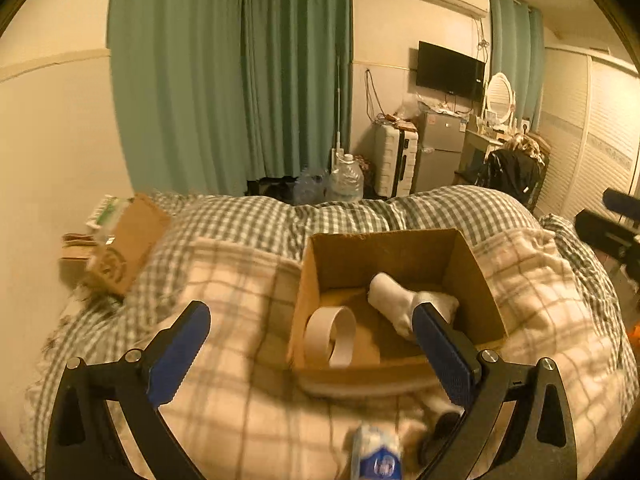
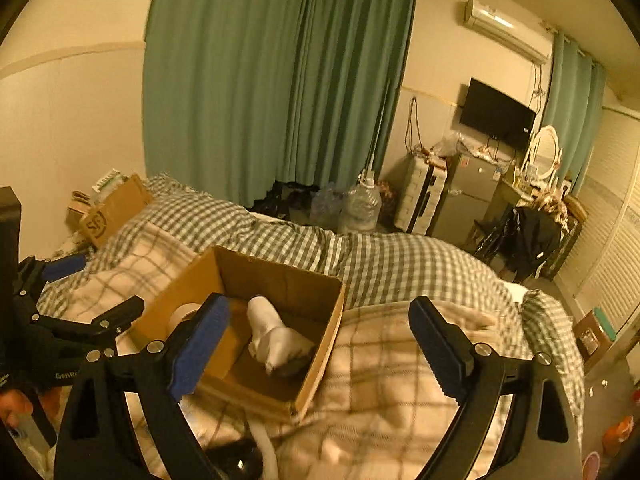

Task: Organize objects
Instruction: 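Grasp the white lace cloth with the right tool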

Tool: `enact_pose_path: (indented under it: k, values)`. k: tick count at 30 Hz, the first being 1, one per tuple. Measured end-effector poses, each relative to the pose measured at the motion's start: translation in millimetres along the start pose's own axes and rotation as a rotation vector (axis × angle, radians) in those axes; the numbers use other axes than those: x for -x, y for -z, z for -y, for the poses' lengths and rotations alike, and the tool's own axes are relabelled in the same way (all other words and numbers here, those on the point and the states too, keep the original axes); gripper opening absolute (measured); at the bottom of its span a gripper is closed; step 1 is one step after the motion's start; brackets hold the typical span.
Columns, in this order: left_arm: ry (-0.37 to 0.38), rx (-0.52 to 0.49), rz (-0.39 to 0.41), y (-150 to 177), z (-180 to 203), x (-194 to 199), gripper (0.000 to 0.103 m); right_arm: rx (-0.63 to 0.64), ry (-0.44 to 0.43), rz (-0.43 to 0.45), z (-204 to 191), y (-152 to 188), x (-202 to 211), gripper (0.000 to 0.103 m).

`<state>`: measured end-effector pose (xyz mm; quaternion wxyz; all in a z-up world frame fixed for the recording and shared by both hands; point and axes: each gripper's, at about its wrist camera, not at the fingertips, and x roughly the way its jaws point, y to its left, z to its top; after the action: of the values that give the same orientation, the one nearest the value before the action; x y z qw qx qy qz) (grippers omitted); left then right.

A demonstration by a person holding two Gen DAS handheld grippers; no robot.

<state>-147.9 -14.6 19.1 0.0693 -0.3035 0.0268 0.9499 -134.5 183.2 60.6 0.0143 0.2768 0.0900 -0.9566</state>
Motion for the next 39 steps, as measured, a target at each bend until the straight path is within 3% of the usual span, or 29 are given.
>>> enact_pose_path:
  k: [7, 14, 17, 23, 28, 31, 34, 35, 36, 39]
  values:
    - [-0.073, 0.017, 0.019, 26, -17, 67, 0.103, 0.063, 0.016, 0.032, -14, 12, 87, 0.092]
    - [-0.100, -0.010, -0.008, 74, -13, 98, 0.103, 0.135, 0.009, -0.004, -43, 64, 135, 0.092]
    - [-0.109, -0.015, -0.019, 98, -8, 102, 0.103, 0.169, -0.006, -0.059, -62, 96, 132, 0.092]
    - [-0.133, -0.047, -0.073, 141, 4, 88, 0.103, 0.150, -0.123, -0.202, -85, 154, 100, 0.092]
    - [-0.107, -0.005, -0.126, 157, 0, 72, 0.103, 0.135, -0.202, -0.294, -93, 181, 70, 0.091]
    - [-0.096, 0.007, -0.141, 160, 0, 68, 0.103, 0.117, -0.240, -0.345, -96, 189, 55, 0.074]
    - [-0.089, 0.000, -0.144, 162, 4, 67, 0.103, 0.119, -0.286, -0.389, -99, 196, 45, 0.045]
    - [-0.086, -0.005, -0.147, 162, 7, 67, 0.103, 0.123, -0.295, -0.391, -100, 197, 45, 0.030]
    - [-0.081, -0.009, -0.150, 162, 8, 66, 0.103, 0.124, -0.295, -0.385, -100, 196, 47, 0.023]
    - [-0.060, -0.020, -0.164, 163, 15, 64, 0.103, 0.114, -0.282, -0.325, -93, 187, 61, 0.017]
